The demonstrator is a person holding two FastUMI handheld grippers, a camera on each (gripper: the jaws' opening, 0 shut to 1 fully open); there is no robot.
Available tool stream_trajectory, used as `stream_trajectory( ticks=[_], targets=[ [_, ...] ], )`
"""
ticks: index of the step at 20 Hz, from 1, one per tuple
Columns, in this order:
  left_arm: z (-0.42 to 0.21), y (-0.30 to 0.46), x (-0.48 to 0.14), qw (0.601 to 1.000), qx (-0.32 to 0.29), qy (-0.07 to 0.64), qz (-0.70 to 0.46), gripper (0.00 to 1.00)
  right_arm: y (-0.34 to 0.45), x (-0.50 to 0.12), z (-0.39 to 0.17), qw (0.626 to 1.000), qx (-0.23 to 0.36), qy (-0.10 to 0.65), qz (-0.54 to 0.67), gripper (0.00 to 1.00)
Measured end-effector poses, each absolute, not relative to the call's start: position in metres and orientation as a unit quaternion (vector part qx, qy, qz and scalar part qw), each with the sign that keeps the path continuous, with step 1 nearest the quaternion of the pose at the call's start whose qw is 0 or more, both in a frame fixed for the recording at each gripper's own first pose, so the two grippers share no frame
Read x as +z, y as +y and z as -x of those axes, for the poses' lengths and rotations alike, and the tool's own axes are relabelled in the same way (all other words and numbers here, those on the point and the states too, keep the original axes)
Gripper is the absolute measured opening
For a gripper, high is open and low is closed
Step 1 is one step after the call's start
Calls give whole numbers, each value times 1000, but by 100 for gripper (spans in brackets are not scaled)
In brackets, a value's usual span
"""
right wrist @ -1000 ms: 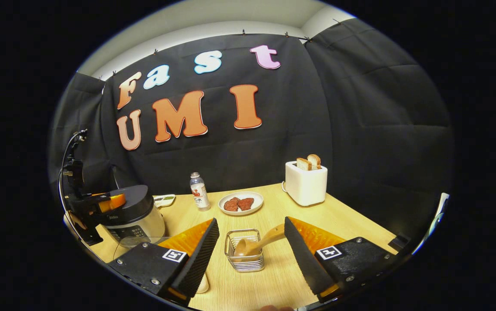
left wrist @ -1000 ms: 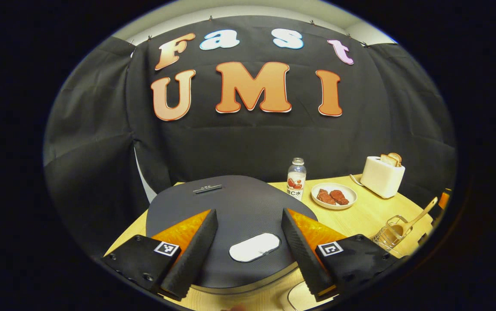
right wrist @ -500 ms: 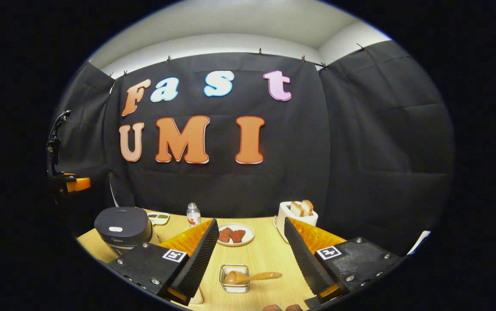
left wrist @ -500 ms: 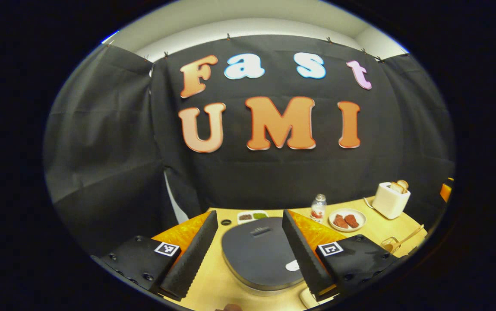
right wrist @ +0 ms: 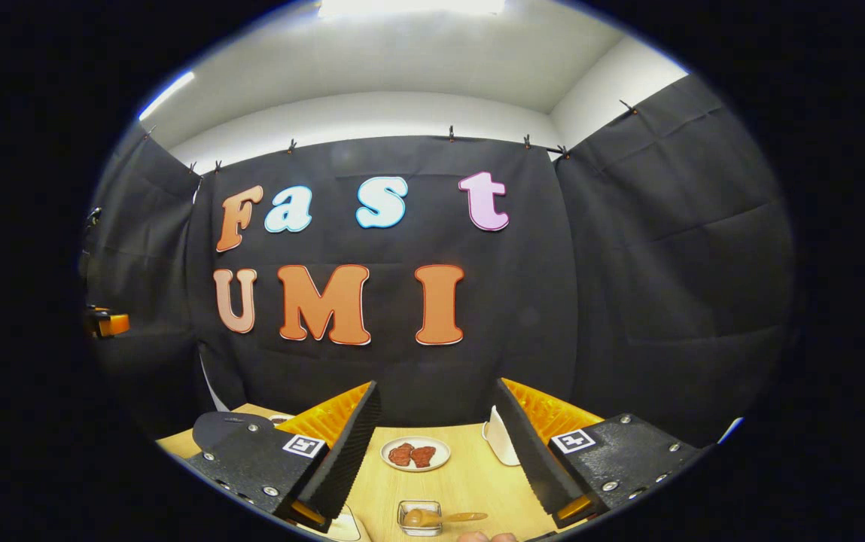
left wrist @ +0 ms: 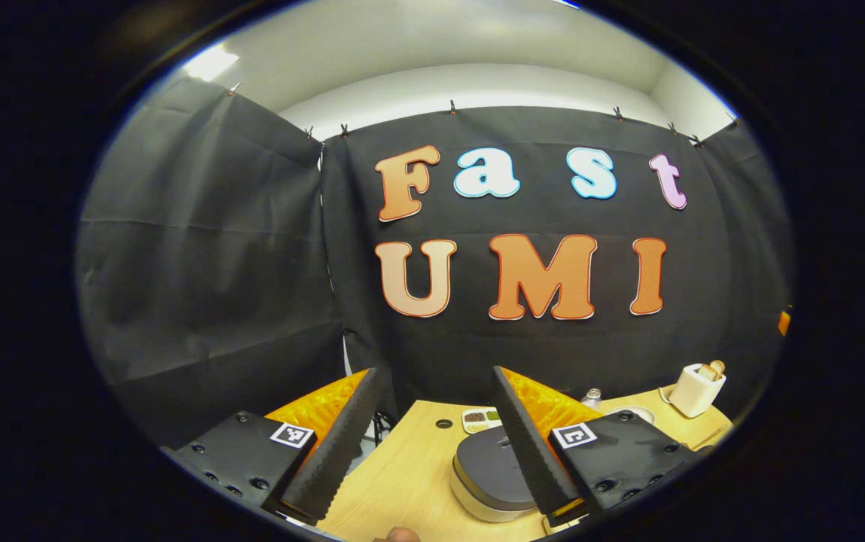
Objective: Close the left gripper, press the button to open the rice cooker; take a wooden spoon from the chopstick holder with the right hand, scoop a spoonful of rice and pour it into the rice cooker, then put the wooden spoon back into the chopstick holder.
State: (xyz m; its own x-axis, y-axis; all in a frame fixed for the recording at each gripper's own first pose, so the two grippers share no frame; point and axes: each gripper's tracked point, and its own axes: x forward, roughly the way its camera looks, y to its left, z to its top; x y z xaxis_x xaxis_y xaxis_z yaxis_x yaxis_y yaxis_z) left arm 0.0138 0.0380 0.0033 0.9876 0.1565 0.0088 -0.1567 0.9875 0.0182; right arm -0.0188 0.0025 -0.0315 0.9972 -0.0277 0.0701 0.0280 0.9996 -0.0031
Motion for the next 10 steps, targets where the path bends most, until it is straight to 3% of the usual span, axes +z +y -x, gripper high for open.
stream_trajectory(
  ticks=[3,10],
  targets=[
    [-23,32,-8,999,52,-10,10,100,5,-47,14,999,-9,-35,7,94],
    [-46,58,-23,991,107,-75,-19,100,18,-48,-20,996,7,-90,14,94]
  ],
)
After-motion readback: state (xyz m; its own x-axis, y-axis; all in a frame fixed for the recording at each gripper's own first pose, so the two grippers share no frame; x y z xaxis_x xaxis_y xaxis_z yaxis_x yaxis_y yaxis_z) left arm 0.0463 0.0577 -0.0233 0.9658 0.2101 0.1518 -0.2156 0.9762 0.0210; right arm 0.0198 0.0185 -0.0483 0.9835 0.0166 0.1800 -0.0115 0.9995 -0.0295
